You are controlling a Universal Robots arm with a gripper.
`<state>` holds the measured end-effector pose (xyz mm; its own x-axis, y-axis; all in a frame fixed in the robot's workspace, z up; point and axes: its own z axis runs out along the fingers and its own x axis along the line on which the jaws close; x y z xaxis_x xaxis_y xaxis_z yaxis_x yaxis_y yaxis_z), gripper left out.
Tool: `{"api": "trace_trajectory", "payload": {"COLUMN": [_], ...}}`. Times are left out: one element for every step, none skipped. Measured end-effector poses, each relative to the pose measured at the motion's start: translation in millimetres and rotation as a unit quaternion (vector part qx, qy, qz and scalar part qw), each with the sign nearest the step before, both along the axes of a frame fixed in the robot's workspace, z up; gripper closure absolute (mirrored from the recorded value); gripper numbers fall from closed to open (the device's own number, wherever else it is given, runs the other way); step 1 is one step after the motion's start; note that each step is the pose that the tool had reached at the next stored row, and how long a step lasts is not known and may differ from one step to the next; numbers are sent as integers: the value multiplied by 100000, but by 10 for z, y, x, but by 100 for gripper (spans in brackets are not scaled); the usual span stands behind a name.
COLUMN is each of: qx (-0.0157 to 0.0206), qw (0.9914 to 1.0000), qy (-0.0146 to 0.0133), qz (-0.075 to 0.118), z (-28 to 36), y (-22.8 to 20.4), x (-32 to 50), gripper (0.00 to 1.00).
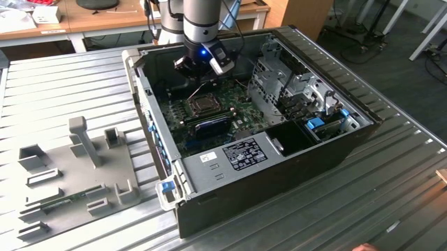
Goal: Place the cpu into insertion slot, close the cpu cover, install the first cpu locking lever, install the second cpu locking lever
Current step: 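Install the first cpu locking lever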
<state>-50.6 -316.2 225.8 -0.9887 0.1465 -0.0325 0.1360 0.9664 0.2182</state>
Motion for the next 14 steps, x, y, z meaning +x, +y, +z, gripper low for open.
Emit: {"api": "trace_trajectory", "payload": {"qx": [8,23,28,27,25,22,23,22,26,29,31,26,21,24], "qw": [100000,100000,100000,100000,100000,100000,99999,99996,99990,99979,99964,99943,99923,99911], "qy": [-24,-39,-46,-56,-62,-59,-58,-58,-60,-62,-61,-60,-57,-55], "qz": [1,3,-5,-20,-93,-246,-544,-936,-1425,-2030,-2694,-3388,-3920,-4208], "z": [9,14,15,15,15,15,15,15,15,15,15,15,15,16], "y": [0,-2,-4,-7,-8,-8,-9,-9,-9,-9,-9,-9,-9,-10], "x": [0,-1,-2,-4,-4,-3,-4,-4,-4,-4,-4,-4,-4,-7], "gripper": [90,90,90,90,90,90,90,90,90,90,90,90,90,90]}}
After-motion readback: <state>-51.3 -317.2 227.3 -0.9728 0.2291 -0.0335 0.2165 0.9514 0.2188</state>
